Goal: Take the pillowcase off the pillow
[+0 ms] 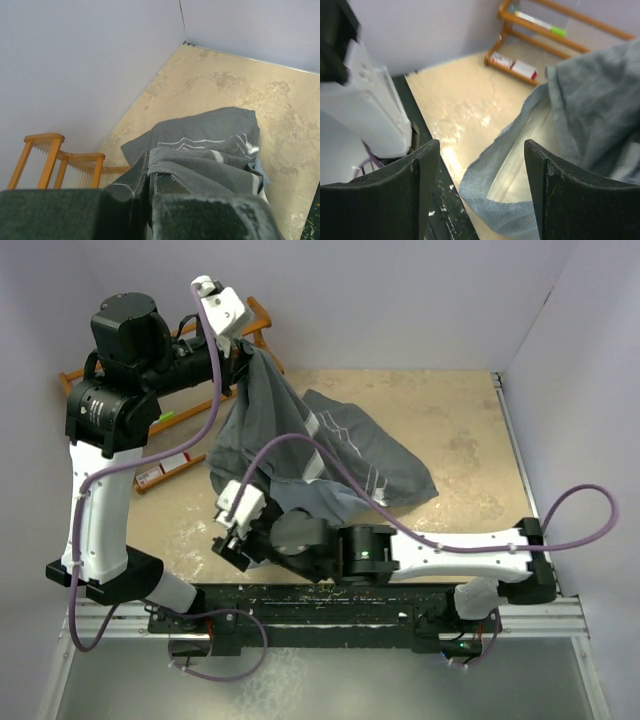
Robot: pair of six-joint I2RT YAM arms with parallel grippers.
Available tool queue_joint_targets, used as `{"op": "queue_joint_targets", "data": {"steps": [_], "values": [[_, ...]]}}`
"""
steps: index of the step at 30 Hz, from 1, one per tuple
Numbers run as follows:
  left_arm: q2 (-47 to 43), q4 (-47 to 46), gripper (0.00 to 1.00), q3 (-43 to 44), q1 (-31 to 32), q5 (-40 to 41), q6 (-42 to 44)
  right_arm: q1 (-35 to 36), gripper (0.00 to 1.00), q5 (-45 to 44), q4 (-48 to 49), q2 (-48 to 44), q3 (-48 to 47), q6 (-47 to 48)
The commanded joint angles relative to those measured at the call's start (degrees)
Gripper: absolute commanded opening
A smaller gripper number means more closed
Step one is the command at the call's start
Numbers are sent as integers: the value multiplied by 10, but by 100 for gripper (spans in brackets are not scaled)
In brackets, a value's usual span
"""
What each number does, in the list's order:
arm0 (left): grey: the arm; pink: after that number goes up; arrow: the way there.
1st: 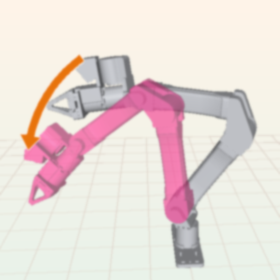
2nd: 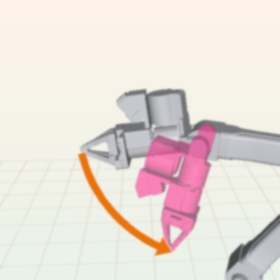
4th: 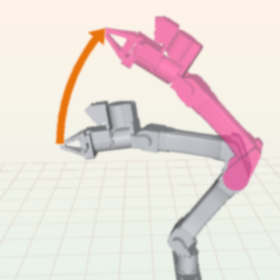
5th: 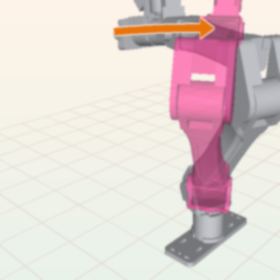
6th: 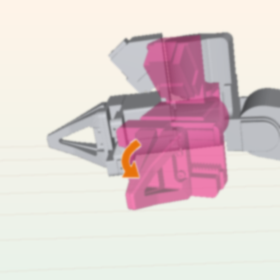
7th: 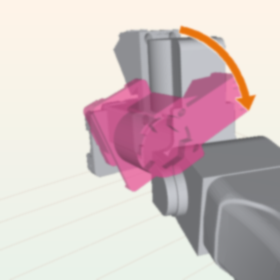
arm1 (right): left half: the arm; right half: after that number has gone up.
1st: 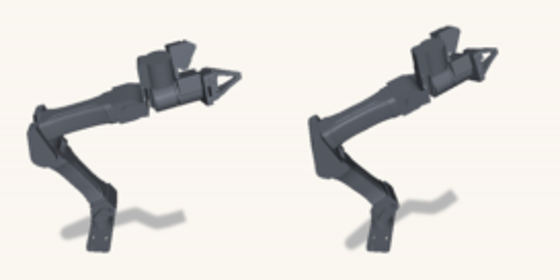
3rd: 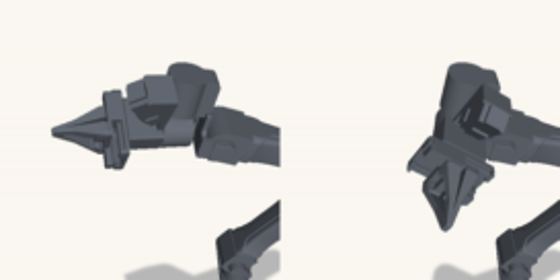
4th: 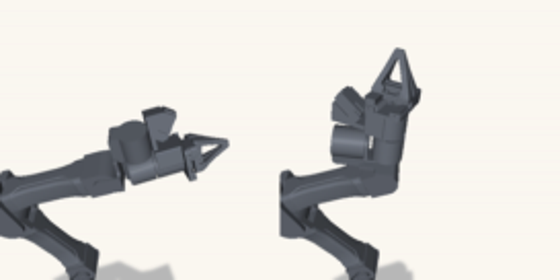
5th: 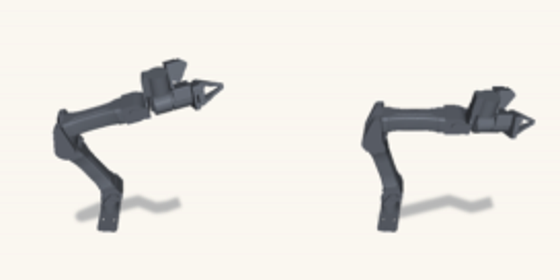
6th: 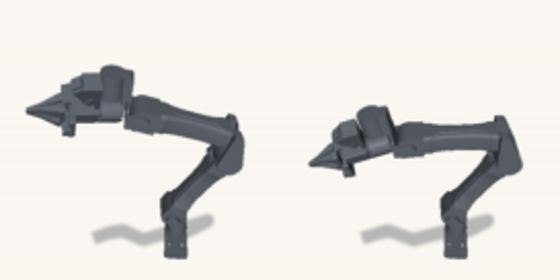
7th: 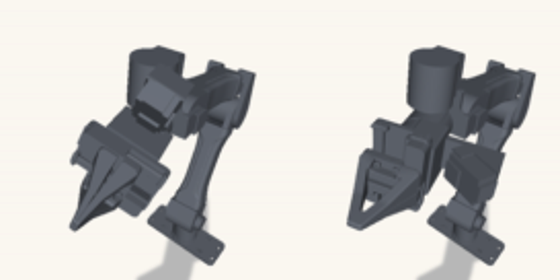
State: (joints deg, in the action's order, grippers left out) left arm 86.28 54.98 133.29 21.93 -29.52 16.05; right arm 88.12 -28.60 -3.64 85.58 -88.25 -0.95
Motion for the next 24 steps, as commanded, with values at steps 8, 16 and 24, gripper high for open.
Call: {"op": "queue_joint_targets", "data": {"steps": [8,16,24], "values": [[-12,-35,0,45,33,31,13,-84,67,-97,-135,141,-41,-137],[-17,-28,0,47,38,36,19,-95,77,-135,-220,199,-39,-149],[-17,-27,0,47,44,40,15,-78,98,-113,-203,201,-21,-140]]}}
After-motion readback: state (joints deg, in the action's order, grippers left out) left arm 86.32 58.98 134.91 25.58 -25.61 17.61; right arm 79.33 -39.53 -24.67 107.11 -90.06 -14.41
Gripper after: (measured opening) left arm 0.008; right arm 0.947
